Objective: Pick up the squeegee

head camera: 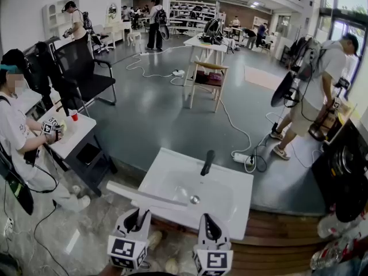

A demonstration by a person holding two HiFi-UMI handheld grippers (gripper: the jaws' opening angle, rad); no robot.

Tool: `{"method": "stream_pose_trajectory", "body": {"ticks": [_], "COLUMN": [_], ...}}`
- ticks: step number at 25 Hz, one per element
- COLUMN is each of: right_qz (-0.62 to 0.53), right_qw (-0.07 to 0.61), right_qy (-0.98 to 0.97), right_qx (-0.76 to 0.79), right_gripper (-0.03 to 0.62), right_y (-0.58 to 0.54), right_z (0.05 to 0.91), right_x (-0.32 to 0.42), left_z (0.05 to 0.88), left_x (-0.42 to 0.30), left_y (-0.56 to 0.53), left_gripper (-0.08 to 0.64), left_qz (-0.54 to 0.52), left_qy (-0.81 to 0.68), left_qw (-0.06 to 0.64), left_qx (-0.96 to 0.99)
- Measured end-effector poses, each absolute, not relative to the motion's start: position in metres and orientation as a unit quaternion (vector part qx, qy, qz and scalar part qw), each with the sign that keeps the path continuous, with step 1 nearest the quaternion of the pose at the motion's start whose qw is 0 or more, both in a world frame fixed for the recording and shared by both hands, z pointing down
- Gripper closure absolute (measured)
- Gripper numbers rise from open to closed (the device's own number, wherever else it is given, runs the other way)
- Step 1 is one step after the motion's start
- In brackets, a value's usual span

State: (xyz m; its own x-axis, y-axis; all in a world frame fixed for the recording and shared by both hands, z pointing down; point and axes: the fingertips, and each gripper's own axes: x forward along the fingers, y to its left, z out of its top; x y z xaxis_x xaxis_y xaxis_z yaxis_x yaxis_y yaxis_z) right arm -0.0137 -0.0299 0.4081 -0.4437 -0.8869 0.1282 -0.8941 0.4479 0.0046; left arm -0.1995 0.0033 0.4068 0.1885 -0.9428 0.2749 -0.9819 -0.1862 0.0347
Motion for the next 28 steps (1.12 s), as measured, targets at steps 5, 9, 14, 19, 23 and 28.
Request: {"method": "stream_pose_trajectory", "body": {"ticks": [5, 9, 14, 19, 23, 28], "right_qz": [0.049, 0.044, 0.036, 0.030, 0.029, 0.040], "right_qw": [0.096, 0.087, 0.064, 0.061, 0.063, 0.079], "right_qy": [-0.847, -0.848, -0.849, -0.851, -0.849, -0.848], "right_qx": [0.521, 0.522, 0.523, 0.522, 0.524, 0.523], "right_gripper": [0.595, 0.594, 0.594, 0.594, 0.594, 0.594], "right_y": [-0.026, -0.029, -0.033, -0.034, -0.035, -0.034], "right_z": [0.423, 0.422, 0.420, 0.415, 0.419, 0.421], "right_x": [-0.013, -0.013, -0.012, -0.012, -0.013, -0.018], "left_z": [0.410, 0.411, 0.413, 0.412, 0.413, 0.416], "left_x": [-0.201, -0.201, -0.198, -0.197, -0.199, -0.202], "left_y": [0.001, 0.000, -0.002, -0.002, -0.004, -0.005], "left_gripper": [0.486, 0.486, 0.486, 0.486, 0.486, 0.486], "left_qz": [0.096, 0.096, 0.095, 0.096, 0.097, 0.094], "left_qy": [-0.628, -0.628, -0.627, -0.627, -0.626, -0.623], "left_qw": [0.107, 0.109, 0.108, 0.108, 0.107, 0.108], "left_qx": [0.765, 0.765, 0.765, 0.766, 0.767, 0.769]}}
